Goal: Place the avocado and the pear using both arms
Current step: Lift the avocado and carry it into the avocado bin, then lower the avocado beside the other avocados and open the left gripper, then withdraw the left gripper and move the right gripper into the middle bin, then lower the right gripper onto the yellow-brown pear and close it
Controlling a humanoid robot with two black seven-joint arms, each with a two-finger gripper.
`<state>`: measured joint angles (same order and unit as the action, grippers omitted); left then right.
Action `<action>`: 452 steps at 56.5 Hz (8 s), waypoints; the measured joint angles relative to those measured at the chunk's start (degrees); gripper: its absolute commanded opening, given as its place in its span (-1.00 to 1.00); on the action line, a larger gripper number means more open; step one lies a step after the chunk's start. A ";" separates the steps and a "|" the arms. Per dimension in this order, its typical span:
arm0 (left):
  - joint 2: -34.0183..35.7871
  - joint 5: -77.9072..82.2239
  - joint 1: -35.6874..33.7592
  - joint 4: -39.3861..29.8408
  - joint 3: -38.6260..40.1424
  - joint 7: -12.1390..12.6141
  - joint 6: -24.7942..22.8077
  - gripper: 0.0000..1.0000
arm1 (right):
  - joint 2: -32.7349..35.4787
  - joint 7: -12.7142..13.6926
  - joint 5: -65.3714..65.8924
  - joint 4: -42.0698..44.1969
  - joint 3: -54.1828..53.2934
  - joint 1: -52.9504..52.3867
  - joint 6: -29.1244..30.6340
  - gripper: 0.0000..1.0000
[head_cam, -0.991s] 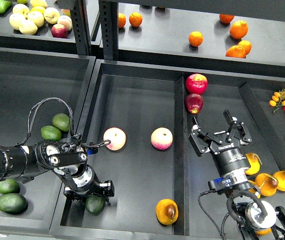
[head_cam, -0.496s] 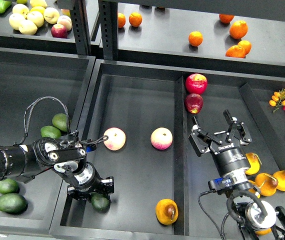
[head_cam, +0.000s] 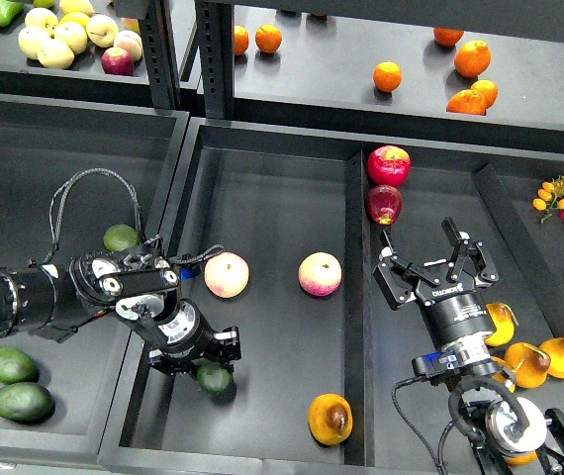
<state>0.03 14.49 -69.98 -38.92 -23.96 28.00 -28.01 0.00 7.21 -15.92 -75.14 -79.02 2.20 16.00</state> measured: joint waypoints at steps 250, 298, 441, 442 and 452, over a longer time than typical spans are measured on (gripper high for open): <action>45.07 -41.98 36.98 -13.01 84.66 -0.01 0.01 0.86 | 0.00 0.89 0.20 -0.12 4.96 -0.81 1.31 0.99; 7.09 -48.71 60.97 -24.63 115.03 0.01 -0.02 0.91 | 18.50 13.27 0.02 -0.09 17.13 -10.47 -3.39 0.99; -0.03 -38.66 67.26 -31.20 104.90 0.00 0.01 0.96 | 25.76 20.78 7.41 11.51 56.70 -23.89 -9.87 0.78; -0.03 -38.66 67.28 -31.21 104.90 0.00 0.01 0.96 | 25.60 20.78 7.46 11.59 56.66 -23.88 -10.04 0.74; -0.03 -38.66 67.84 -31.51 104.90 0.00 0.01 0.96 | 24.49 20.81 7.66 12.55 56.02 -23.81 -11.20 0.51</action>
<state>0.00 -24.17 -2.14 -70.44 80.94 28.00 -28.00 24.49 28.02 -8.26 -62.60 -23.00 -21.62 4.80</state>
